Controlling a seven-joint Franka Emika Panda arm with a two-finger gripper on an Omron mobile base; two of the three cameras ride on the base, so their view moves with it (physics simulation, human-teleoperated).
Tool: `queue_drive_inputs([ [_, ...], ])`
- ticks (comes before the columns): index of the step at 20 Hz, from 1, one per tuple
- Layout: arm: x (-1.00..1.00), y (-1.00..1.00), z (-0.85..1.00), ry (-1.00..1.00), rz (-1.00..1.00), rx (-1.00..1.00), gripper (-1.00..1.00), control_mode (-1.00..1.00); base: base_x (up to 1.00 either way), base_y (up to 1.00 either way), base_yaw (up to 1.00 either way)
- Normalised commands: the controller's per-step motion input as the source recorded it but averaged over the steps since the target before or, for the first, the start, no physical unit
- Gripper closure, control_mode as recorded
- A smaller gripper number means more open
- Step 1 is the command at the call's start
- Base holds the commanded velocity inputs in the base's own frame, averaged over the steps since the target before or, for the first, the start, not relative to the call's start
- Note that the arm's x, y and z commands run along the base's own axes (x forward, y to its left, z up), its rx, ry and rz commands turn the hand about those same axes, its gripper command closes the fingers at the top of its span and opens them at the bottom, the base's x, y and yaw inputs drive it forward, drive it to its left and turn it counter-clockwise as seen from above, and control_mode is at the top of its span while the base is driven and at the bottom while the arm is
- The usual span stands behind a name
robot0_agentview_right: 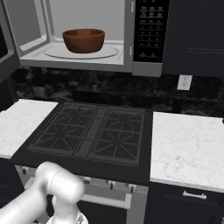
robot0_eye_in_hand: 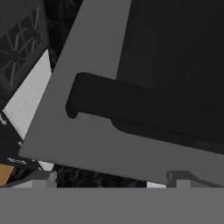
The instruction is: Open the microwave, place the bowl with waffle inside the microwave, then close the microwave door and turn it on.
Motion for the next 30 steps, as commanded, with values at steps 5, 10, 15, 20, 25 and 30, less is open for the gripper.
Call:
queue_drive_inputs([
  [5,1.00,-0.02,-0.56,0.00,-0.43,0.00,-1.00,-1.00,0.00,0.00,0.00],
  [10,0.98,-0.40,-0.31,0.00,-0.30,0.00,-1.00,-1.00,0.00,0.00,0.00],
  [15,0.52,-0.78,0.08,-0.10,-0.20,0.00,-1.00,-1.00,0.00,0.00,0.00],
  [20,0.12,-1.00,0.20,-0.14,-0.03,0.00,-1.00,-1.00,0.00,0.00,0.00],
  [25,0.83,-1.00,0.21,-0.06,0.02,0.00,-1.00,-1.00,0.00,0.00,0.00],
  [30,1.00,-1.00,0.28,-0.05,0.20,0.00,-1.00,-1.00,0.00,0.00,0.00],
])
